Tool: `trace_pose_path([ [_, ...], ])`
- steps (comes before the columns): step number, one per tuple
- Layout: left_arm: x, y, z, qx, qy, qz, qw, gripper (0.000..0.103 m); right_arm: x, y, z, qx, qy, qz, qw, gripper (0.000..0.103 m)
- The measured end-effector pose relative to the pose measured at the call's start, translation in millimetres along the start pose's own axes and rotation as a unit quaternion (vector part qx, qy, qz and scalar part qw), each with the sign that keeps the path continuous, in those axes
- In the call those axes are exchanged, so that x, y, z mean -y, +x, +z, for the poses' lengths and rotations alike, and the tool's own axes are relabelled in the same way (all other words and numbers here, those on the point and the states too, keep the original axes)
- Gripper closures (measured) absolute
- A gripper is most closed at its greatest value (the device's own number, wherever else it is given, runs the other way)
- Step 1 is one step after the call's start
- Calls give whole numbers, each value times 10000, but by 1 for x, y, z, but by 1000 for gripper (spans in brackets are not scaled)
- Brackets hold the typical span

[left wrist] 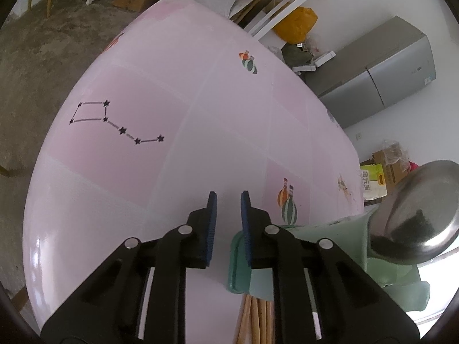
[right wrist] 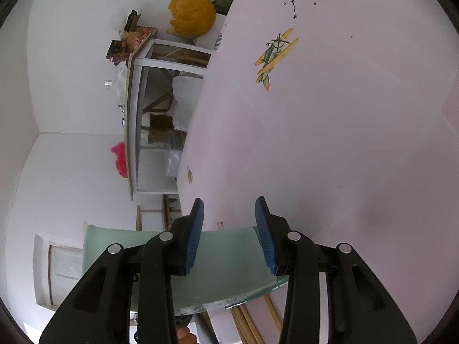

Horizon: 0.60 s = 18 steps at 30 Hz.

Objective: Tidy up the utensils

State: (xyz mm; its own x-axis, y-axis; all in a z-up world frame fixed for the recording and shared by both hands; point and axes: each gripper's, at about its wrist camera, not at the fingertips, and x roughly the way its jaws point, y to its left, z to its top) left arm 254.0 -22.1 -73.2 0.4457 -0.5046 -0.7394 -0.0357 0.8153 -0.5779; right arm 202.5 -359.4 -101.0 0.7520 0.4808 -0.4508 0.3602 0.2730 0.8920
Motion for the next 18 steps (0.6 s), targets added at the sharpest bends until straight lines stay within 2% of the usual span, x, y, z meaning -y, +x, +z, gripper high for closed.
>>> trace_pose_path([
  [18,-3,3,4,76,-182,-37,9998,92,9,5,-3,30,279,137,9995,65],
])
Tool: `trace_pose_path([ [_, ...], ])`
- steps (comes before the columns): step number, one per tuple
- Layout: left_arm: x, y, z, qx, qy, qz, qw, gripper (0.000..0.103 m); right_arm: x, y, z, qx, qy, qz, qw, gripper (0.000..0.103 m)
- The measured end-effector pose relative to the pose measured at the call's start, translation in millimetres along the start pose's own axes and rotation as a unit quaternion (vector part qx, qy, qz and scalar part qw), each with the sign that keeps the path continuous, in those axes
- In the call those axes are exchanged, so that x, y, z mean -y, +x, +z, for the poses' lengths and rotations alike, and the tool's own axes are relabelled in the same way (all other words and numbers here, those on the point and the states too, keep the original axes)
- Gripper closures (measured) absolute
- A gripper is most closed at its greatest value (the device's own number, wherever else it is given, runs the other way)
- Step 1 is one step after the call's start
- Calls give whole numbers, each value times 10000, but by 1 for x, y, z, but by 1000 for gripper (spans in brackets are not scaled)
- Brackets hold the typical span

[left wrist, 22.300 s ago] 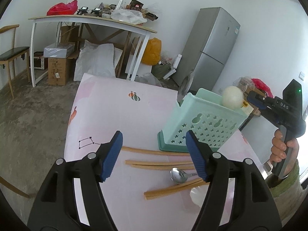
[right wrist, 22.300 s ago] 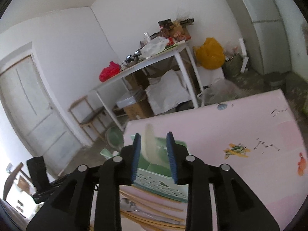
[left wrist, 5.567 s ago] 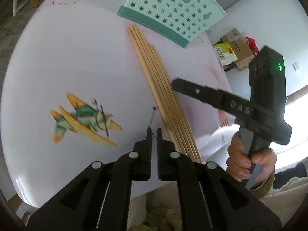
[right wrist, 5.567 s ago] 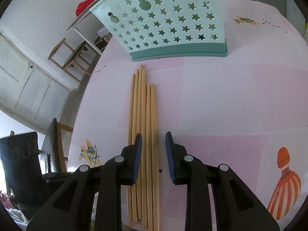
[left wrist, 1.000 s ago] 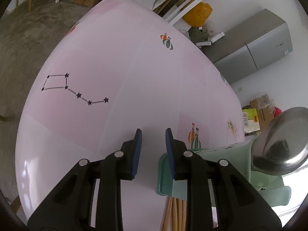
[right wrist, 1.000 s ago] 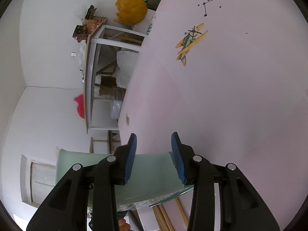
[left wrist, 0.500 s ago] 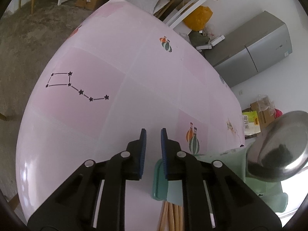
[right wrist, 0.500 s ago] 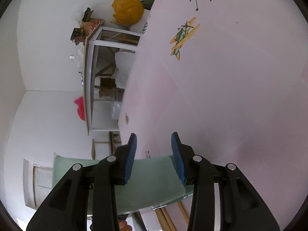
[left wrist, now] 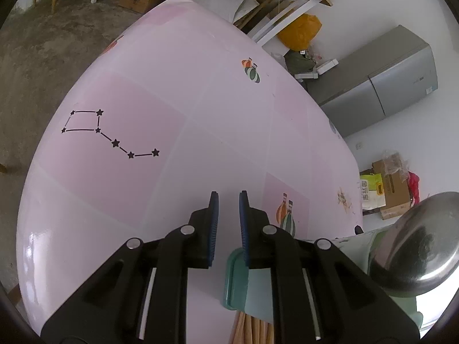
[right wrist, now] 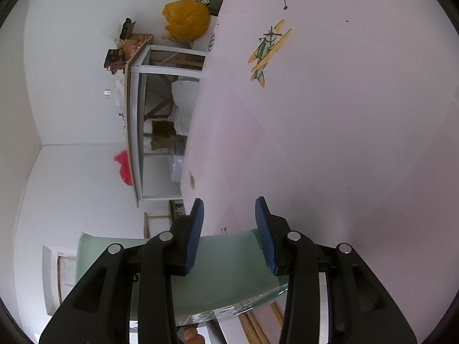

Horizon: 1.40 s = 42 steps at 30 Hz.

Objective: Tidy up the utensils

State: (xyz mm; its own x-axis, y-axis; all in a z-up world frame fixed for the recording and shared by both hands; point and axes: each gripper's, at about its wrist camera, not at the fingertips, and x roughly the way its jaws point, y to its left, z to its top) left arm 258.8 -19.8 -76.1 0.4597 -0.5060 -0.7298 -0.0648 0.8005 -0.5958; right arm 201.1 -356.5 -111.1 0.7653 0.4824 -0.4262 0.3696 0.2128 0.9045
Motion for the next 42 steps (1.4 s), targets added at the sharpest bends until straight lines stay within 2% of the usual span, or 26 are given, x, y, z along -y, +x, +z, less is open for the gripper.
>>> trace_pose_path([
  [2,0,-1,0,4,53,26,10000,90,-1,-1,0,-17,-63,-46,10000,65],
  [5,1,-11,-4,275,292,244,9989,81,-8,-11,0,152,-376,-189,9990,65],
  [10,-8,-53,-21,764,748,480,9931,76,-15,-50,-1,483,-1020,-573,9920,65],
  [12,-9,-76,-35,967,1068,607,9877,70,-16,-68,-7,581,-1333,-794,9862,65],
  [15,-10,-101,-60,1082,1539,730,9794,59,-19,-96,-28,624,-1990,-1251,9700,65],
  [20,-6,-121,-110,698,2038,535,9750,52,-20,-110,-76,213,-3029,-1729,9370,62],
  [24,8,-119,-143,450,2458,445,9673,52,-25,-100,-121,-453,-3789,-1839,9058,62],
  [28,17,-104,-160,213,2678,541,9617,53,-29,-84,-152,-841,-4369,-2100,8706,62],
  [29,19,-101,-166,201,2794,643,9578,53,-30,-81,-158,-870,-4499,-2205,8610,62],
  [31,27,-96,-177,219,3056,785,9487,60,-31,-74,-168,-941,-4742,-2405,8417,62],
  [32,28,-95,-179,241,3185,844,9438,65,-33,-69,-170,-938,-4809,-2512,8348,62],
  [34,34,-93,-186,238,3347,866,9381,66,-31,-65,-175,-954,-4932,-2710,8211,64],
  [37,37,-84,-191,112,3480,978,9323,72,-30,-61,-180,-862,-5084,-2969,8037,75],
  [40,37,-78,-192,86,3488,1074,9310,77,-30,-61,-180,-786,-5058,-3052,8030,93],
  [42,36,-78,-191,126,3531,1197,9278,88,-28,-63,-176,-800,-4922,-3033,8120,94],
])
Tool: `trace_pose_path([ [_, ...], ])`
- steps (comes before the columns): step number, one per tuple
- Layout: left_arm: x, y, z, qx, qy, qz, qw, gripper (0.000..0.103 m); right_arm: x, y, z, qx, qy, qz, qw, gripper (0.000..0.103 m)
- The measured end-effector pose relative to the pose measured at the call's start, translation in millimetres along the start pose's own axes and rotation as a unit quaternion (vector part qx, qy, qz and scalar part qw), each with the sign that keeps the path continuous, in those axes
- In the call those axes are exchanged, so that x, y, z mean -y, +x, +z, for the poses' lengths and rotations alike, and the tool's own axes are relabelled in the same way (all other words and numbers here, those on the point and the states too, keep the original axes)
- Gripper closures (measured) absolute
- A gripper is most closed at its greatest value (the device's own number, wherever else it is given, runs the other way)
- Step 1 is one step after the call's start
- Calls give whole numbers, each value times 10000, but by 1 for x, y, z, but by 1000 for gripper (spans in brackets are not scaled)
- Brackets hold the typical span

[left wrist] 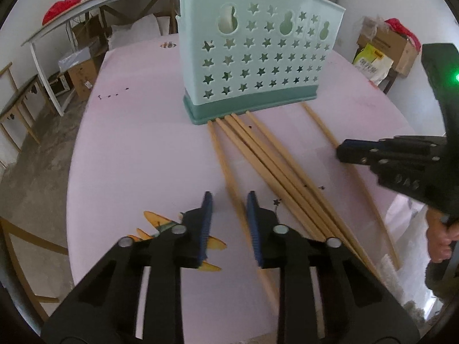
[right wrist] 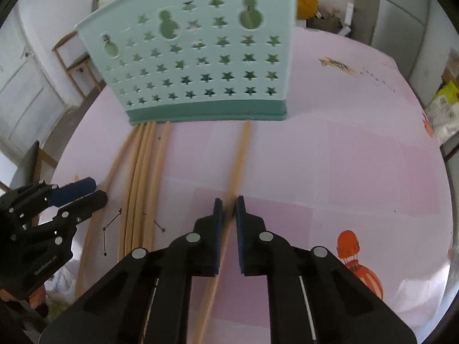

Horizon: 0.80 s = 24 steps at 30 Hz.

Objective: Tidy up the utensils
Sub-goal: 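Grasp a chopstick with the right tool while the left tool grasps another chopstick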

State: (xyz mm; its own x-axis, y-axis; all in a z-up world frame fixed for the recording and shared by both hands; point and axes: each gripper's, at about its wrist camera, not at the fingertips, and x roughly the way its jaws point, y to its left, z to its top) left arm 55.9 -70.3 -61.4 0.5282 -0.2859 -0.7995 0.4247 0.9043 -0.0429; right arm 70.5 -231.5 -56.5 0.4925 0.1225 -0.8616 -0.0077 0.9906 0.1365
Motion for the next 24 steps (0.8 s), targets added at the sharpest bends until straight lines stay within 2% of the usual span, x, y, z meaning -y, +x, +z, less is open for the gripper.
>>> trace_pose_path([
  [1,-1,1,0,-7,-2,37,10000,95,2,-1,0,-17,57,8,10000,95],
  [3,-6,1,0,-84,-65,67,9999,98,9,-3,-2,-46,132,-39,9999,96],
  [10,-32,-4,-3,-360,-470,-79,9982,98,13,0,2,-134,71,30,9999,95],
  [12,-34,-2,1,-473,-411,-15,9980,97,10,2,5,-219,-44,25,9997,93],
  [14,-33,2,7,-597,-333,-78,9976,95,6,2,7,-276,-167,44,9995,86],
  [18,-35,11,19,-745,-242,-39,9969,94,-2,4,11,-317,-354,-67,9988,84],
  [24,-39,22,35,-743,-310,-39,9968,94,-3,8,19,-285,-298,-107,9991,84],
])
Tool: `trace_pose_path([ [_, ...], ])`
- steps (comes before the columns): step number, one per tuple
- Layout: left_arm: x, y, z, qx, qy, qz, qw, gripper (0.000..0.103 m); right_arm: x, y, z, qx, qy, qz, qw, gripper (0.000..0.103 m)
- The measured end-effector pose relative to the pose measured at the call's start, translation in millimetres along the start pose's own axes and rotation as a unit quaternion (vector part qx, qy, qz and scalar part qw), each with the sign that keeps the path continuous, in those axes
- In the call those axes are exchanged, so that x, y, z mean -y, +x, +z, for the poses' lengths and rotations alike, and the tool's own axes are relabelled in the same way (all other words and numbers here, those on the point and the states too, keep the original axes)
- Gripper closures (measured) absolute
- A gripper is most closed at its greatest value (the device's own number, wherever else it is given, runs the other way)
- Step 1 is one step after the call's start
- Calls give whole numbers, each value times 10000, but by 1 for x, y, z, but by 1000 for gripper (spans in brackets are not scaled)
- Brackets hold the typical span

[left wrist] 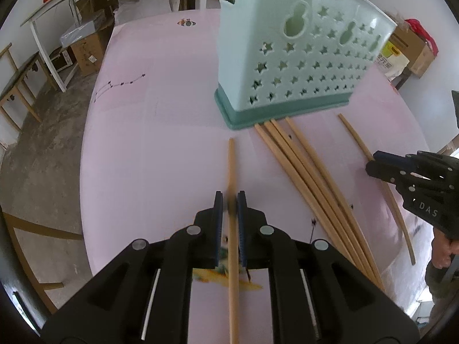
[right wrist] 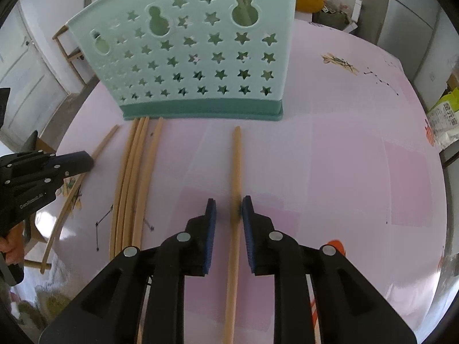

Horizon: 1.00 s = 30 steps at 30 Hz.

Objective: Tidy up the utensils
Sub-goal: 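Grasp a chopstick with the right tool while the left tool grasps another chopstick, then lift both chopsticks and carry them toward the green holder with both tools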

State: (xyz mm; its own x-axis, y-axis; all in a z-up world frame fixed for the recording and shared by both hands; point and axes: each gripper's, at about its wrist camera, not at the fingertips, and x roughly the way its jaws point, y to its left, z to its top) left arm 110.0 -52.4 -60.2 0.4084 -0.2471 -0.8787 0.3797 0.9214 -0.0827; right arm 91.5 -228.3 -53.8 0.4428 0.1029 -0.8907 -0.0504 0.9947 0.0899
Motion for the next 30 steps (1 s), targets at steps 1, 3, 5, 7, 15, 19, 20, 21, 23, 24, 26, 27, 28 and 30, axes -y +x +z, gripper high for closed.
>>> trace_pose_path([
  [1,1,2,2,9,10,11,10000,94,0,2,3,15,4,-23,10000,84],
  [3,3,5,6,19,26,38,10000,94,1,3,5,39,-3,-48,10000,84],
  [5,4,7,10,30,57,53,10000,94,0,5,9,90,-10,-71,9999,84],
  [7,4,9,13,44,53,60,10000,94,1,8,13,150,-32,-100,9998,86],
  [15,-5,12,15,211,-201,-262,9992,99,2,10,15,318,85,-24,9995,96],
  [19,-13,4,15,322,-431,-440,9976,99,8,-6,14,565,297,151,9978,96],
  [20,-14,-1,14,389,-462,-468,9971,99,8,-13,14,658,339,209,9970,96],
  [21,-18,-10,12,505,-545,-547,9957,99,10,-20,14,746,378,267,9961,96],
  [23,-23,-28,11,712,-687,-666,9929,99,14,-38,14,968,489,441,9931,96],
  [24,-25,-40,9,872,-770,-710,9907,99,16,-49,14,1110,553,572,9906,96],
  [26,-31,-59,6,1135,-947,-852,9853,99,18,-65,16,1311,637,730,9866,96],
  [27,-37,-65,7,1229,-1033,-934,9826,99,20,-72,16,1406,688,810,9844,96],
  [28,-42,-78,5,1394,-1165,-1077,9774,99,22,-82,16,1539,758,910,9810,96],
  [30,-47,-95,3,1632,-1287,-1237,9703,99,22,-98,15,1780,829,959,9758,96],
])
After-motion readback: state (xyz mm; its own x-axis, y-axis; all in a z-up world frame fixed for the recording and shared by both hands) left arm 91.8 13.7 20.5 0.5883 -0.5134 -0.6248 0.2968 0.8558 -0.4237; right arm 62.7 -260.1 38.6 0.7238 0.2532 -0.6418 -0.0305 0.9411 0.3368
